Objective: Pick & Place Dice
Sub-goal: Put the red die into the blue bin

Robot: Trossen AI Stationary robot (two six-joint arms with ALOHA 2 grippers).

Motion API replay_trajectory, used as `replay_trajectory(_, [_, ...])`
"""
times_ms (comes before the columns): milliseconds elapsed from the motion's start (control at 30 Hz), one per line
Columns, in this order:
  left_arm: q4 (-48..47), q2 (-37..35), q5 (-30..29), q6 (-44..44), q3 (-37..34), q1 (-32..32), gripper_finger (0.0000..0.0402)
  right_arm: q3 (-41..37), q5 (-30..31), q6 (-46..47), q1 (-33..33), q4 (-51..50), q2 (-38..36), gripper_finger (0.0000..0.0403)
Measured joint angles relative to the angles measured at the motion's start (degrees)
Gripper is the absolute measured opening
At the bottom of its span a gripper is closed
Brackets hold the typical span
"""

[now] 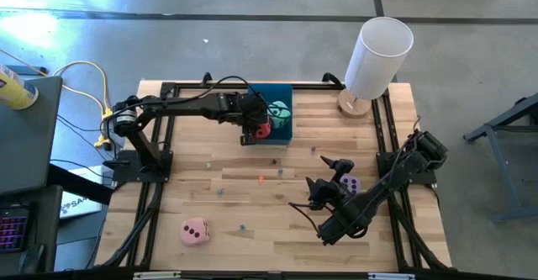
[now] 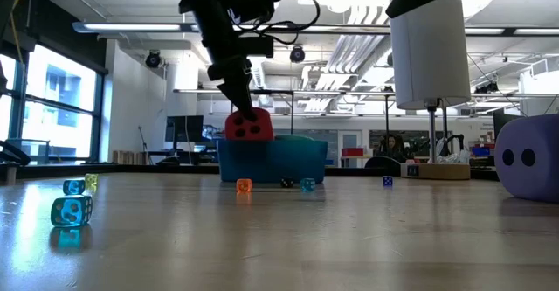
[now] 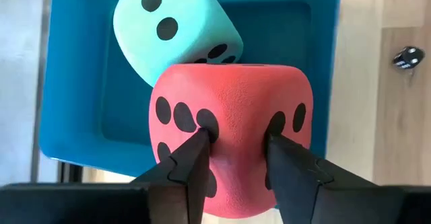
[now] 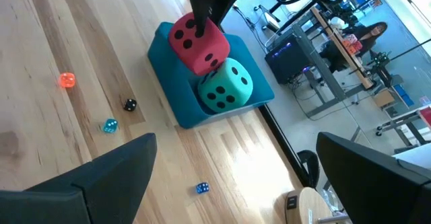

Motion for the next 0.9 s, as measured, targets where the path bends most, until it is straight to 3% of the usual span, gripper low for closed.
replay_trajectory(300, [-0.07, -0.04, -2.13, 1.17, 0.0, -1.5, 0.0145, 0.0, 0.0, -0.04, 0.0, -0.02, 0.0, 0.04])
replay_trajectory(733, [0.02, -0.07, -9.99, 3.62, 0.0, -7.68, 0.0146, 0.0, 0.0, -0.04, 0.0, -0.02, 0.0, 0.04])
replay_trajectory(900, [-0.55, -0.49, -12.66, -1.45, 0.0, -10.8, 0.0146, 0.0, 0.0, -0.04, 0.0, -0.02, 0.0, 0.04])
